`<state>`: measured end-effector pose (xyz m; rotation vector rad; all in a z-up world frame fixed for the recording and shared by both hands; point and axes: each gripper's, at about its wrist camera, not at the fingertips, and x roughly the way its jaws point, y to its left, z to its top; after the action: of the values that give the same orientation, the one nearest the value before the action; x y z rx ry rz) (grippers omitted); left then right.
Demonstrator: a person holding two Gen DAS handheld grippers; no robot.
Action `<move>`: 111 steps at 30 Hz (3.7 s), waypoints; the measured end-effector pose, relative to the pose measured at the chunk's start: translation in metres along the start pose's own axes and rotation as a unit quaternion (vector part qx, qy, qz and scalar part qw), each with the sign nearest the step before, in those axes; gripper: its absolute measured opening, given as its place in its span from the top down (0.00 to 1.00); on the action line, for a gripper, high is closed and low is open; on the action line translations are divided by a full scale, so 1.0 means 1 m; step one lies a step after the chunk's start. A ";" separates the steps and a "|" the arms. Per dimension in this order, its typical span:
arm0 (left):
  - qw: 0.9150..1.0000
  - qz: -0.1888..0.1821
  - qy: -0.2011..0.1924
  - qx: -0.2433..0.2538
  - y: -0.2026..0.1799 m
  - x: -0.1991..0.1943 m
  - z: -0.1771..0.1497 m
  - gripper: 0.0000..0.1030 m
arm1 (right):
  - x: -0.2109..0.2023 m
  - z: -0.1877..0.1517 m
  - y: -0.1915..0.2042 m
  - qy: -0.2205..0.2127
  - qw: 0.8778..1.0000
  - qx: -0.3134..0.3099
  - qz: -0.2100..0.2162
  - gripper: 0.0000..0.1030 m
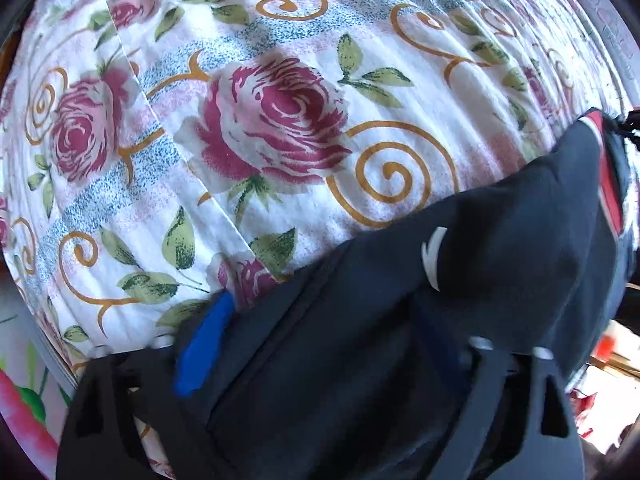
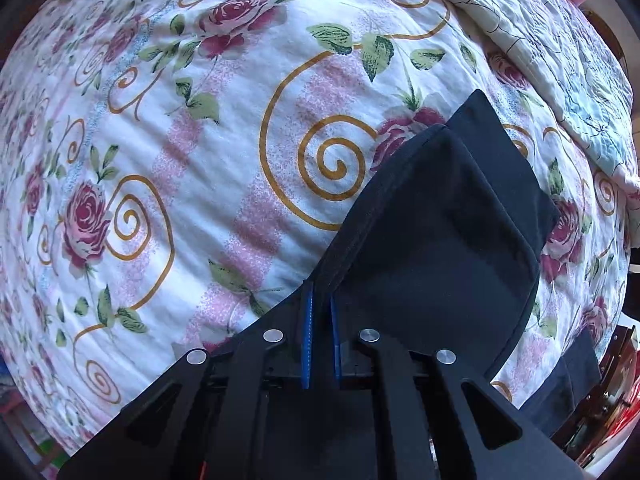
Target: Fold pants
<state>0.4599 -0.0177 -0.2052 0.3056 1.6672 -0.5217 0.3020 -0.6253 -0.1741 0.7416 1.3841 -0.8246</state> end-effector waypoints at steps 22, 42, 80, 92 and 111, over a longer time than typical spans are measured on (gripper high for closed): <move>0.996 0.074 -0.029 0.031 -0.014 -0.055 -0.038 0.88 | -0.039 0.004 -0.042 -0.024 0.997 0.007 0.069 0.95; 0.967 0.099 -0.220 0.080 -0.082 -0.164 -0.222 0.88 | -0.139 -0.107 -0.179 -0.100 0.975 -0.038 0.194 0.95; 0.962 0.094 -0.246 0.076 -0.101 -0.047 -0.389 0.82 | -0.014 -0.270 -0.342 -0.102 0.955 0.062 0.271 0.95; 0.939 0.180 -0.265 0.125 -0.121 -0.033 -0.408 0.70 | -0.003 -0.260 -0.335 -0.085 0.962 0.066 0.249 0.95; 0.891 0.262 -0.357 0.099 -0.154 -0.099 -0.433 0.05 | -0.013 -0.271 -0.322 -0.082 0.980 0.028 0.182 0.48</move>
<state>0.0298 0.0760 -0.0407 0.6088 0.7664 -0.3298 -0.1153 -0.5662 -0.1685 0.9162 1.0409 -0.6214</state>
